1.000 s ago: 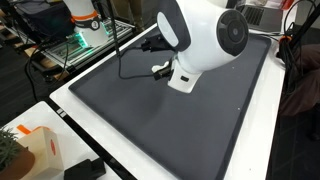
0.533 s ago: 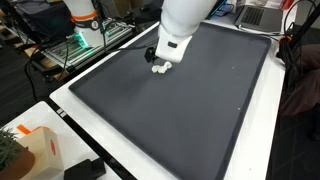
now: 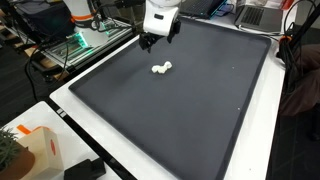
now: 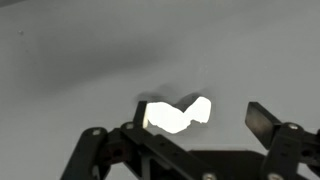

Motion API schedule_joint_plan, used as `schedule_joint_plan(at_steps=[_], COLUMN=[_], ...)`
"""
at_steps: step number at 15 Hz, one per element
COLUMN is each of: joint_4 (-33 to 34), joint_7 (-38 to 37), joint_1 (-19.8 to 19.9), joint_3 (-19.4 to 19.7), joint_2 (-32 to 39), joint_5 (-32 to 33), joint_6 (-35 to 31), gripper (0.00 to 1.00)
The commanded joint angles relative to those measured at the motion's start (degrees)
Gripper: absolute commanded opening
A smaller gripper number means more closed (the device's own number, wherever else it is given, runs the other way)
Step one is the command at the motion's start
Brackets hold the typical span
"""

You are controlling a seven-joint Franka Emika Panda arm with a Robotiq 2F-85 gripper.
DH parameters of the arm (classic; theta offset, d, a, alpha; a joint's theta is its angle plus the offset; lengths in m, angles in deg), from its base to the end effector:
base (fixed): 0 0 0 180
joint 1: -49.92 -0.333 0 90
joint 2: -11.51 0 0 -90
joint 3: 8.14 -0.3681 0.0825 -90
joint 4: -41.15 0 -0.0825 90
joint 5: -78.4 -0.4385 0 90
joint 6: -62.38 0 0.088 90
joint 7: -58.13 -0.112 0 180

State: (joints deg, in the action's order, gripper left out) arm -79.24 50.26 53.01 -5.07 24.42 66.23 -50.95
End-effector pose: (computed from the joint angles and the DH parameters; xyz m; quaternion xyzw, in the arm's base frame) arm 0.5821 -0.0480 0.2985 -0.9654 0.1778 0.1732 0.0800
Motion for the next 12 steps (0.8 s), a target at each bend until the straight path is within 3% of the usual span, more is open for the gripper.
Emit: schedule_joint_plan(at_steps=[1,4,9,12], joint_4=[-1.3,-8.5,-24.0,-30.7], joint_7=[-1.0,-0.5,-1.9,-6.5], joint_1=[-0.3,-0.7,-1.9,-3.0], joint_3=[0.0,-0.1,-1.2,-2.2], joint_2=[-0.7,-4.9,-12.6,-15.5], joint_5=[0.3,0.2,-1.0,1.4], joint_6=[-1.1,-7.6,-29.0,-40.3], gripper=[1.0,1.0,1.0,1.0])
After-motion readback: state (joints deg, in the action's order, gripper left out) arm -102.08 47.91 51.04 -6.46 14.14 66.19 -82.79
